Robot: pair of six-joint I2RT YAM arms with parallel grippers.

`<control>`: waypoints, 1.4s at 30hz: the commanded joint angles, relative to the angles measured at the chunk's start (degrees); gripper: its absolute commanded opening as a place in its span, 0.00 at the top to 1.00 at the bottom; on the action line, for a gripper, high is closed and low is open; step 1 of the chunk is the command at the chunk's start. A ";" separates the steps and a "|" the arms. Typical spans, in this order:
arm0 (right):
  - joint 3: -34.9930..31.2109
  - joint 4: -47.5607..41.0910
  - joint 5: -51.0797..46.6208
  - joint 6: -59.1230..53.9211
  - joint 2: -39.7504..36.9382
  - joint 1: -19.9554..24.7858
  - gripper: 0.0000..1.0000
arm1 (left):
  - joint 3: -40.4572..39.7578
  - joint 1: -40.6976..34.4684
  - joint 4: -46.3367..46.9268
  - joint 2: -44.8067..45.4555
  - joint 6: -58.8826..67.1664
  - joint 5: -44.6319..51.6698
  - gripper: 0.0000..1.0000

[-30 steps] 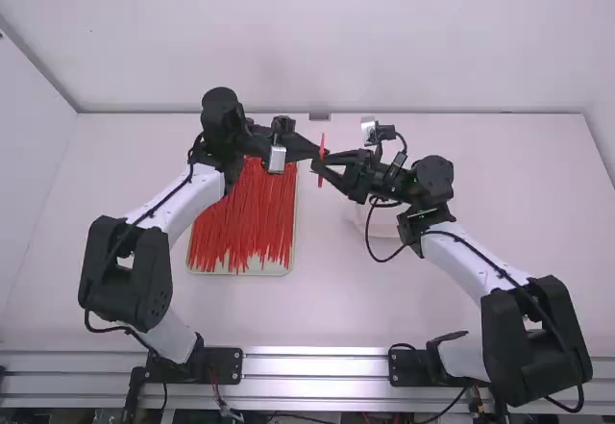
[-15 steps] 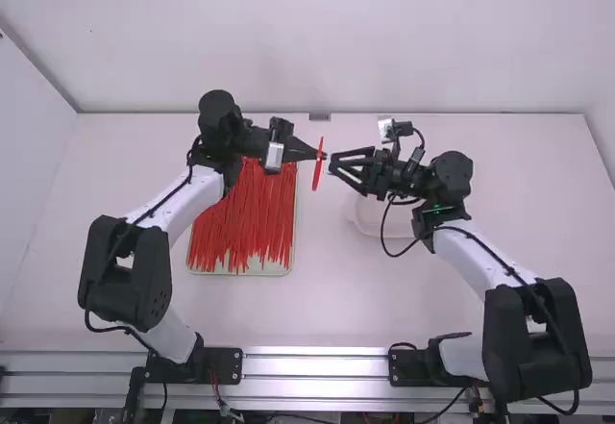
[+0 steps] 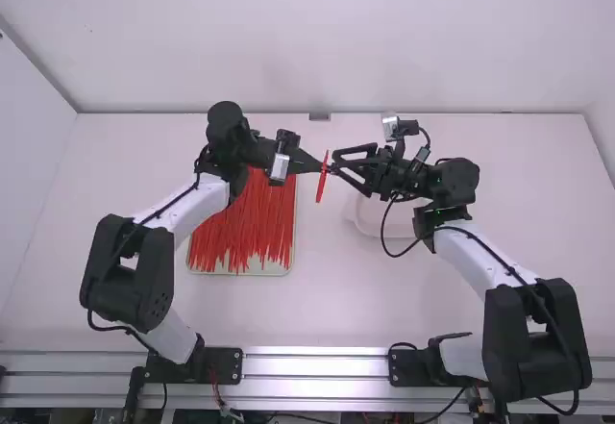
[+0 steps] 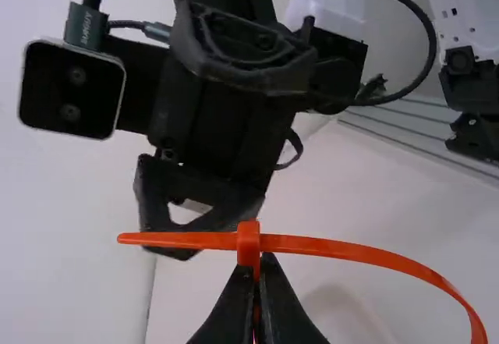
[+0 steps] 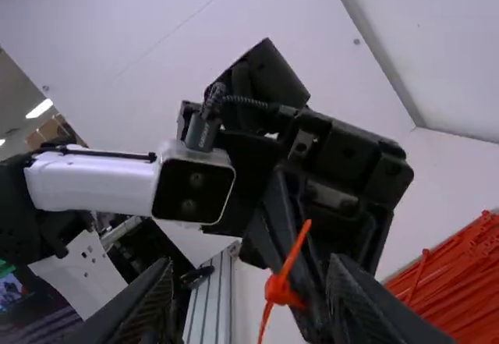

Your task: Fasten the cable tie

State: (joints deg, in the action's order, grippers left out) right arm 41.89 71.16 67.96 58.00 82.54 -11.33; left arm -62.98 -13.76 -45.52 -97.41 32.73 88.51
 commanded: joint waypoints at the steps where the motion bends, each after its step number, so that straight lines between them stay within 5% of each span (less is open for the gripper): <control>1: 0.83 0.46 -0.57 0.74 -0.13 0.13 0.47 | 0.07 -1.53 -0.57 0.11 -0.39 1.22 0.98; 9: 0.83 0.46 -0.72 0.76 -0.13 -1.09 0.48 | 0.04 -1.97 -2.10 0.13 -0.37 1.20 0.98; 19: 0.83 0.42 -0.96 0.74 -0.13 -1.09 0.78 | 0.04 -2.38 -2.89 0.13 -0.39 0.46 0.97; 30: 0.83 0.42 -1.75 0.74 -0.13 -2.56 0.85 | 0.04 -2.36 -3.02 0.11 -0.35 0.42 0.98; 34: 0.83 0.42 -1.75 0.74 -0.13 -2.56 1.00 | 0.04 -2.36 -3.02 0.11 -0.37 0.42 0.98; 42: 0.83 -2.58 -2.19 0.52 -0.13 -2.54 1.00 | 0.07 -2.16 -2.91 0.11 -0.39 0.61 0.98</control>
State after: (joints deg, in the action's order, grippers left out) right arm 41.89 68.75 65.49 58.57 82.61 -13.72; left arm -62.98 -15.97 -48.23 -97.38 32.73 88.88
